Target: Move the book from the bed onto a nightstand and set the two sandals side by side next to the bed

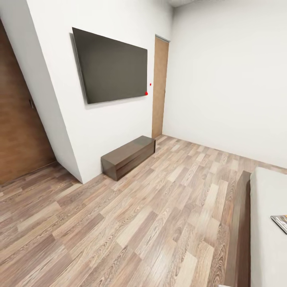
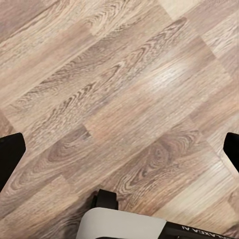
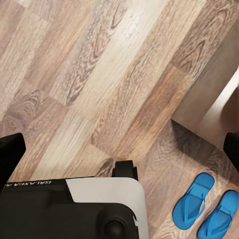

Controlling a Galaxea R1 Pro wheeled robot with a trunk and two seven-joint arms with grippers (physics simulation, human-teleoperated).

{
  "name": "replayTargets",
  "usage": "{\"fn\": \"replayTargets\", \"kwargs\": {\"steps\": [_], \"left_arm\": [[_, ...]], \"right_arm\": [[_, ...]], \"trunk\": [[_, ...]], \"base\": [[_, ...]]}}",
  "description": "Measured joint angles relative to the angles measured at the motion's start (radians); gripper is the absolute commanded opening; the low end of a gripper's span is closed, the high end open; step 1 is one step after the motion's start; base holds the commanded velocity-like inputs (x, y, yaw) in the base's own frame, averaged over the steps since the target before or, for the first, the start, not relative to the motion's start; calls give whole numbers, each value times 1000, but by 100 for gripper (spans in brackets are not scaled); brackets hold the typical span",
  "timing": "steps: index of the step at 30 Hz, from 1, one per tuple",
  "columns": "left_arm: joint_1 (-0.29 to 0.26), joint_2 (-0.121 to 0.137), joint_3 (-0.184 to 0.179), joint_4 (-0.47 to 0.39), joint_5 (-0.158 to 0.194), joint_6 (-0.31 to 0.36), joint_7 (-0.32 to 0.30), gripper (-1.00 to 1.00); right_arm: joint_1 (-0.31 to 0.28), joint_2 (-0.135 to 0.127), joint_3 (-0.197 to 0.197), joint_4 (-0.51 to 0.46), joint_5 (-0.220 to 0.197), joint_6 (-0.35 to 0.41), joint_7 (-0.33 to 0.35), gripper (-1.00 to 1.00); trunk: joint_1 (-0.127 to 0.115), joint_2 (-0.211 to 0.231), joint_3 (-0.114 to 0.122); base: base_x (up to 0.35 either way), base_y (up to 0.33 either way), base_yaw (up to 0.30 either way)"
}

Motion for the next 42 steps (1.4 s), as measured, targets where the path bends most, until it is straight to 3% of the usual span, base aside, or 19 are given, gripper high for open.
{"fn": "replayTargets", "kwargs": {"steps": [11, 24, 42], "left_arm": [[0, -1, 0, 0, 1, 0, 0, 100], [0, 0, 0, 0, 2, 0, 1, 100], [0, 0, 1, 0, 2, 0, 2, 100]], "right_arm": [[0, 0, 0, 0, 0, 0, 0, 100], [0, 0, 0, 0, 0, 0, 1, 100], [0, 0, 0, 0, 0, 0, 0, 100]], "trunk": [[0, 0, 16], [0, 0, 17], [-69, 126, 74]], "base": [[0, 0, 0], [0, 0, 0], [0, 0, 0]]}}
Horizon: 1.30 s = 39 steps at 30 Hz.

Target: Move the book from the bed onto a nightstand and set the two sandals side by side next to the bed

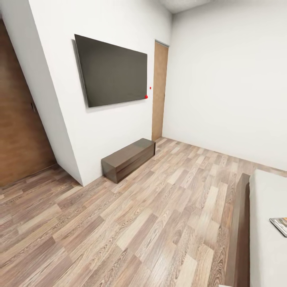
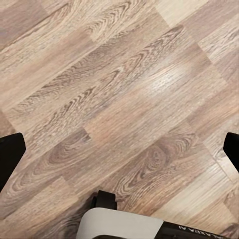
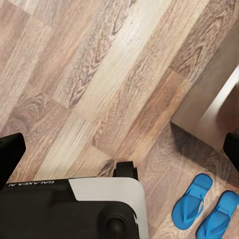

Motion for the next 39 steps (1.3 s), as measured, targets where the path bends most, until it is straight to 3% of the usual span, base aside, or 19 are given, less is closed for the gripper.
{"fn": "replayTargets", "kwargs": {"steps": [34, 39], "left_arm": [[0, -1, -2, 0, 0, 0, 0, 100], [0, -2, -1, 0, 0, 0, 0, 100]], "right_arm": [[0, -2, 0, 0, 0, 0, 0, 100], [0, -2, 0, 0, 0, 0, 0, 100]], "trunk": [[-131, 239, 107], [-131, 239, 107]], "base": [[0, 0, 0], [0, 0, 0]]}}
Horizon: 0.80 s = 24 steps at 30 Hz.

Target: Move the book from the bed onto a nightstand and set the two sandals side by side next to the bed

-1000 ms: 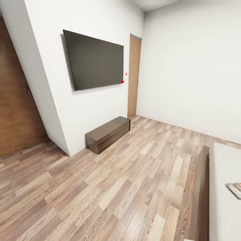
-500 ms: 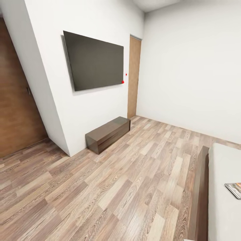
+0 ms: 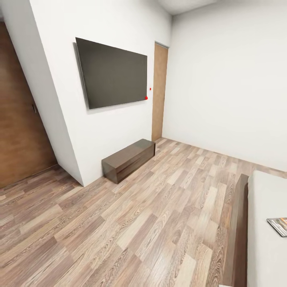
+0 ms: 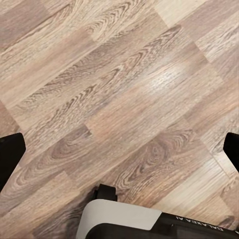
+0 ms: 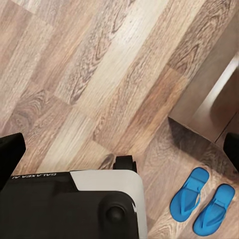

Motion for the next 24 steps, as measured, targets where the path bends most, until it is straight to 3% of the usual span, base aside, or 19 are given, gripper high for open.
{"fn": "replayTargets", "kwargs": {"steps": [24], "left_arm": [[0, 3, 1, 1, 2, 1, 0, 100]], "right_arm": [[0, -1, 0, 0, 0, 0, 0, 100]], "trunk": [[0, 0, 0]], "base": [[0, 0, 0]]}}
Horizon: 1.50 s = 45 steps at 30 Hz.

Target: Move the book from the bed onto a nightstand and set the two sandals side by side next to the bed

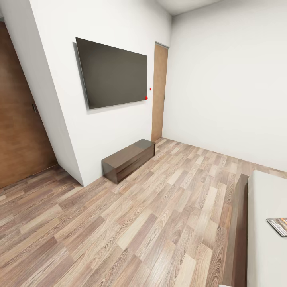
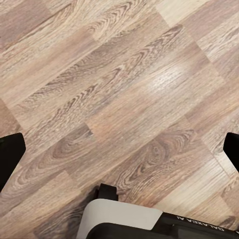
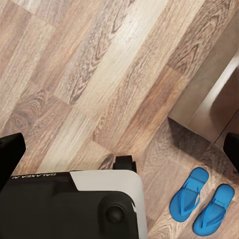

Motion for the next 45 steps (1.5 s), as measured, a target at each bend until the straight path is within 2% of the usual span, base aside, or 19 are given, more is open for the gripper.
{"fn": "replayTargets", "kwargs": {"steps": [6, 28, 45], "left_arm": [[0, 2, 0, -1, -1, -1, 0, 100], [0, 5, 0, 0, -2, -2, -1, 100], [0, 7, 3, -1, 0, -3, -1, 100]], "right_arm": [[0, 0, 0, 0, 1, 0, 0, 100], [0, 2, 0, 0, 5, 0, 0, 100], [0, 4, 1, 0, 6, 0, 0, 100]], "trunk": [[0, 0, 0], [-1, 0, 0], [-1, 0, 0]], "base": [[162, 0, 0], [326, 4, 0], [307, 168, -34]]}}
